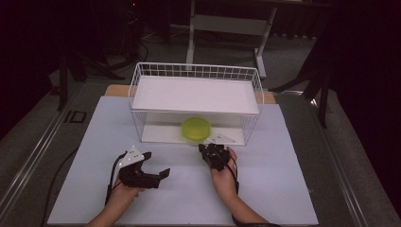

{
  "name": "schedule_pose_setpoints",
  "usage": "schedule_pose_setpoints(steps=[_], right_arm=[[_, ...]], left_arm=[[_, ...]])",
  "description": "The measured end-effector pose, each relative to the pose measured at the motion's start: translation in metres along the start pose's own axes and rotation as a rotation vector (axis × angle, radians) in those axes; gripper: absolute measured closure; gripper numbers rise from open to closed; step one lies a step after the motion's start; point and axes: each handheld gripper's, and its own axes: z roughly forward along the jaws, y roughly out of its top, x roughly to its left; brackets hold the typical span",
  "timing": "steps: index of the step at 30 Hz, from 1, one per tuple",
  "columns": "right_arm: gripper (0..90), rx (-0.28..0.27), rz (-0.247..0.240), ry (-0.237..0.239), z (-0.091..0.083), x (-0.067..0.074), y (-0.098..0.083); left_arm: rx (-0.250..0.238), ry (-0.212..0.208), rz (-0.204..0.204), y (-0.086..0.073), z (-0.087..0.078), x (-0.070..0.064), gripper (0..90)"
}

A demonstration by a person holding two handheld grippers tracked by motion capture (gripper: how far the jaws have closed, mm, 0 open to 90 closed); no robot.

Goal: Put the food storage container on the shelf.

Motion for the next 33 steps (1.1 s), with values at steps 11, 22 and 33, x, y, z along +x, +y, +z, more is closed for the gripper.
schedule_pose_setpoints(steps=[11,22,33], right_arm=[[90.0,0.015,-0.002,-0.031,0.02,-0.004,0.007],[89.9,0.017,0.014,-0.062,0.035,-0.011,0.016],[89.9,0.015,0.039,-0.068,0.045,-0.017,0.026]], left_arm=[[-0.017,0.002,0.0,0.0,-0.001,0.0,2.0],[-0.015,-0.004,0.011,-0.001,-0.001,-0.002,2.1],[-0.02,-0.009,0.008,0.0,-0.002,-0.001,2.1]])
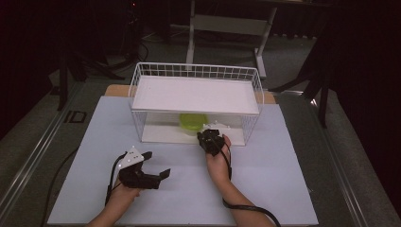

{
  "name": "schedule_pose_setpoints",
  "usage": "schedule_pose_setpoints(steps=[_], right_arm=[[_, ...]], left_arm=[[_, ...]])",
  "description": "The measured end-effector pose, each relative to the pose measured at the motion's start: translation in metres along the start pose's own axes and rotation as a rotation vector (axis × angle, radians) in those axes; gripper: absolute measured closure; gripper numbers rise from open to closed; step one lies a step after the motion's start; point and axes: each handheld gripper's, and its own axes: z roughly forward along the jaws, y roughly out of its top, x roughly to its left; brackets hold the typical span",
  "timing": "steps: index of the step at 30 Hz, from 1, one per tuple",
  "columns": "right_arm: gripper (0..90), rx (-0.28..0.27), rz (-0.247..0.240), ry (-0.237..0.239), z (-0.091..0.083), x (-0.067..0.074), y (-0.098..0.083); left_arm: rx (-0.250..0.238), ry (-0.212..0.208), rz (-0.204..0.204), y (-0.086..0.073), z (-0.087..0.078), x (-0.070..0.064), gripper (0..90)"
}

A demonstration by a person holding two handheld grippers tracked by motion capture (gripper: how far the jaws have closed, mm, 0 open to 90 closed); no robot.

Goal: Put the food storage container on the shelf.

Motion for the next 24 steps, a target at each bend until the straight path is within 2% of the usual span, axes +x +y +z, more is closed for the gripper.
schedule_pose_setpoints(steps=[4,12,18,21,24], right_arm=[[89.9,-0.004,-0.016,-0.004,0.003,0.002,0.005],[89.8,-0.01,-0.018,0.002,0.007,0.006,0.011],[89.7,-0.011,-0.018,0.013,0.0,0.008,0.007],[87.7,-0.007,0.004,0.042,-0.005,0.009,0.002],[85.3,0.007,-0.028,0.055,-0.012,0.013,-0.006]], left_arm=[[-0.003,-0.001,0.003,0.0,0.0,0.0,2.0],[-0.002,0.003,0.004,0.0,0.0,0.001,2.0],[-0.005,0.003,0.008,0.0,-0.001,0.001,2.0],[-0.006,0.002,0.006,0.0,-0.001,0.001,2.0],[-0.007,0.0,0.006,0.001,-0.001,0.0,2.0]])
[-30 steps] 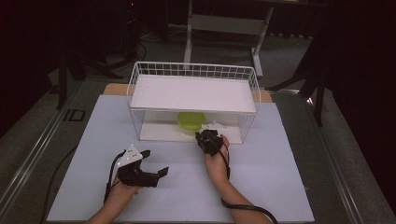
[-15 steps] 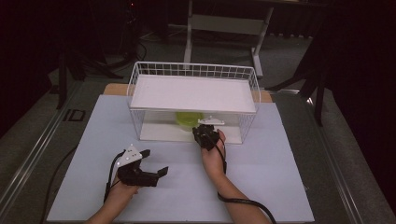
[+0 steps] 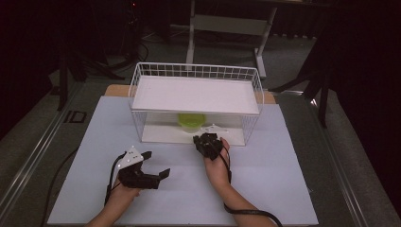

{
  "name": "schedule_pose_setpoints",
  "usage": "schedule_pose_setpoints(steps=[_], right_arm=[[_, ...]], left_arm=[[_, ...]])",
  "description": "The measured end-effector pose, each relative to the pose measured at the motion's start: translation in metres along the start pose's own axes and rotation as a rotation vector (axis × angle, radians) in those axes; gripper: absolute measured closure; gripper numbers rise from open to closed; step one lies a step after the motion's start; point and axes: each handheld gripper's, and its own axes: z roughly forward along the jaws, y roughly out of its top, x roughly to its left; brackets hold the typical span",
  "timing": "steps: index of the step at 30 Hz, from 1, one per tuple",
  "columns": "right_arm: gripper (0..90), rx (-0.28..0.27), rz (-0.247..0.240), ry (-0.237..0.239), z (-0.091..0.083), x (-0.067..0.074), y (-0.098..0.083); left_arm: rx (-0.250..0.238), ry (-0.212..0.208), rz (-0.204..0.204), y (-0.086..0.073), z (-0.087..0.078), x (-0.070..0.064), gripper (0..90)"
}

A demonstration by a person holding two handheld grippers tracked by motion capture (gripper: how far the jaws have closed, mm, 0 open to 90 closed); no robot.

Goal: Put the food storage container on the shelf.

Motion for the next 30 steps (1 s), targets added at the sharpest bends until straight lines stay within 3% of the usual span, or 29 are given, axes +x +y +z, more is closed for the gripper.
schedule_pose_setpoints(steps=[6,11,14,18,21,22,25,30], right_arm=[[74.9,-0.002,-0.032,0.048,-0.017,0.007,-0.013],[63.2,0.002,0.0,0.08,-0.029,0.007,-0.019],[48.1,-0.011,0.008,0.07,-0.036,0.006,-0.021],[30.4,-0.034,-0.002,0.104,-0.047,0.003,-0.023],[27.5,-0.03,-0.011,0.115,-0.051,0.001,-0.023],[23.2,-0.033,0.011,0.141,-0.055,-0.004,-0.025],[20.1,-0.033,0.015,0.133,-0.062,-0.008,-0.028],[16.8,-0.063,-0.024,0.118,-0.078,-0.012,-0.031]], left_arm=[[-0.005,-0.017,0.002,0.002,0.0,-0.004,2.0],[-0.001,-0.032,0.01,0.003,0.002,-0.009,2.1],[-0.001,-0.045,0.009,0.003,0.002,-0.011,2.1],[0.004,-0.056,0.016,0.004,0.003,-0.014,2.1],[0.001,-0.06,0.013,0.005,0.002,-0.014,2.0],[0.0,-0.065,0.006,0.005,0.001,-0.014,2.1],[-0.005,-0.068,0.012,0.006,-0.002,-0.014,2.1],[-0.001,-0.092,0.03,0.005,-0.007,-0.016,2.0]])
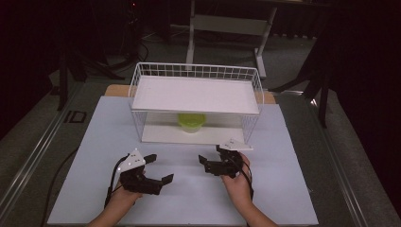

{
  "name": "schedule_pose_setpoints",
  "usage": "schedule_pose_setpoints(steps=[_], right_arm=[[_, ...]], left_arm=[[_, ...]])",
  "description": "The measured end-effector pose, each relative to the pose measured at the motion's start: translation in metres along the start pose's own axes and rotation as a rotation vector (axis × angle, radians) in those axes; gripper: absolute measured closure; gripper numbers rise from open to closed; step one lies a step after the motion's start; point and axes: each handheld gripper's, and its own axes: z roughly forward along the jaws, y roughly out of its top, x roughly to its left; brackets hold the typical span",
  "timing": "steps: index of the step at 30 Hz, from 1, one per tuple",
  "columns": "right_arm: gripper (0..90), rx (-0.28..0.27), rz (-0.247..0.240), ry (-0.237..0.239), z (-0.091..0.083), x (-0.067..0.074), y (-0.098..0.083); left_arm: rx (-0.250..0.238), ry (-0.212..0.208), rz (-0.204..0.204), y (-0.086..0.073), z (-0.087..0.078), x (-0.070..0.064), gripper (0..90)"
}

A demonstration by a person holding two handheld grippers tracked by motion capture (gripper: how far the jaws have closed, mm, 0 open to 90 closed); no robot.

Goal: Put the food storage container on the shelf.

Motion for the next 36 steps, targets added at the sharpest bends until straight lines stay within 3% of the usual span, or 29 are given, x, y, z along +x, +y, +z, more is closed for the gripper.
schedule_pose_setpoints(steps=[6,17,29,36], right_arm=[[16.8,-0.011,-0.01,0.019,-0.018,0.004,-0.006],[16.9,-0.016,-0.034,0.026,-0.042,0.008,-0.015],[16.8,-0.042,0.009,0.019,-0.078,-0.005,-0.03],[16.8,-0.045,-0.003,0.01,-0.091,-0.013,-0.037]], left_arm=[[0.003,-0.024,-0.012,-0.003,-0.009,0.0,2.0],[-0.002,-0.006,0.017,-0.006,-0.028,-0.004,2.1],[-0.02,-0.007,0.006,-0.015,-0.039,-0.005,2.0],[-0.032,0.0,0.011,-0.019,-0.04,-0.004,2.1]])
